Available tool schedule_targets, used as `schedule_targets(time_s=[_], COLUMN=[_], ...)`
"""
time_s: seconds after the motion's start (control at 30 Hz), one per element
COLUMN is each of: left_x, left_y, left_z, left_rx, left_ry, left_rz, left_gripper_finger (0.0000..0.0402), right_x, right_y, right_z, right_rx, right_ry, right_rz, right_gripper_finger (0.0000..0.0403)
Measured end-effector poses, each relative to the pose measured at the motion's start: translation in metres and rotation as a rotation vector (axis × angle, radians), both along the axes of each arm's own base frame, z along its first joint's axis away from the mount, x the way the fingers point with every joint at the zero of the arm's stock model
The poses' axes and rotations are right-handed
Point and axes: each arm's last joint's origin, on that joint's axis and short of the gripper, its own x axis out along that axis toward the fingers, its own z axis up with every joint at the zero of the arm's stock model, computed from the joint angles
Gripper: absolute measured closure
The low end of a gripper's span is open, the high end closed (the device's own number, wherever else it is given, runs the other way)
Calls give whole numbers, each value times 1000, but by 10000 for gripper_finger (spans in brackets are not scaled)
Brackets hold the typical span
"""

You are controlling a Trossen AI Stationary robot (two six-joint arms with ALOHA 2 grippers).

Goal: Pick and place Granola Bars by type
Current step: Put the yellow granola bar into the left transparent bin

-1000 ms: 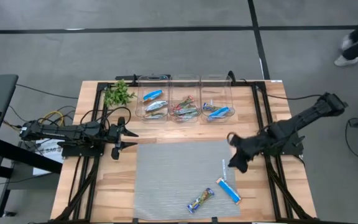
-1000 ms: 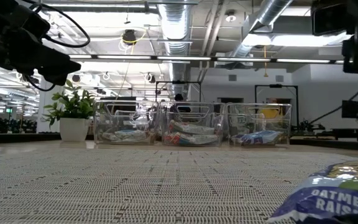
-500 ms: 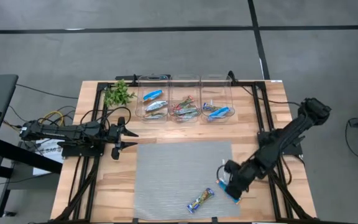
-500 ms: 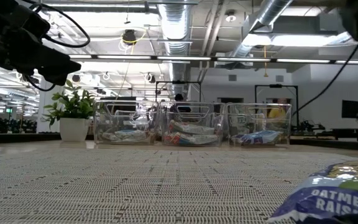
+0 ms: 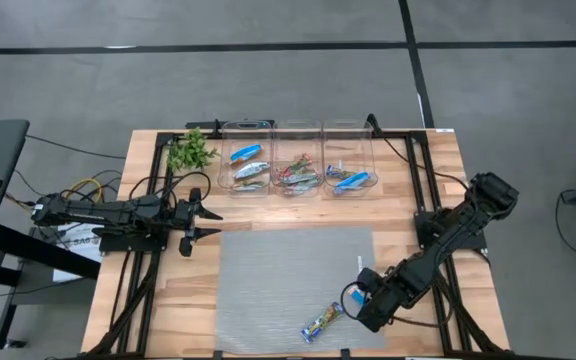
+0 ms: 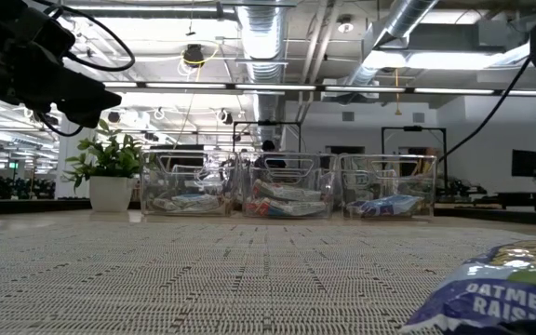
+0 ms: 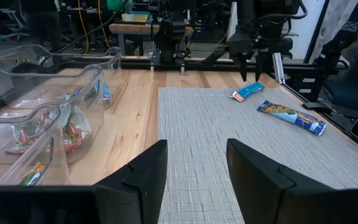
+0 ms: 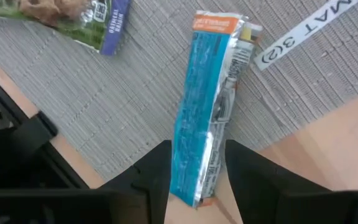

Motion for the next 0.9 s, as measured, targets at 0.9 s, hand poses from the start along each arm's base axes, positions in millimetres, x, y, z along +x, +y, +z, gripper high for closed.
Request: schedule_targets(time_s=[0.9], left_x=[0], left_y=[0], left_z=[0], left_rx=[2], left_ry=[0], left_rz=[0], left_gripper_finger=[244], right_x=[10], right_y=[10], right_z=[-30], right_rx=[-59], right_ry=[-26], right_rz=[72], right_gripper_finger=[302])
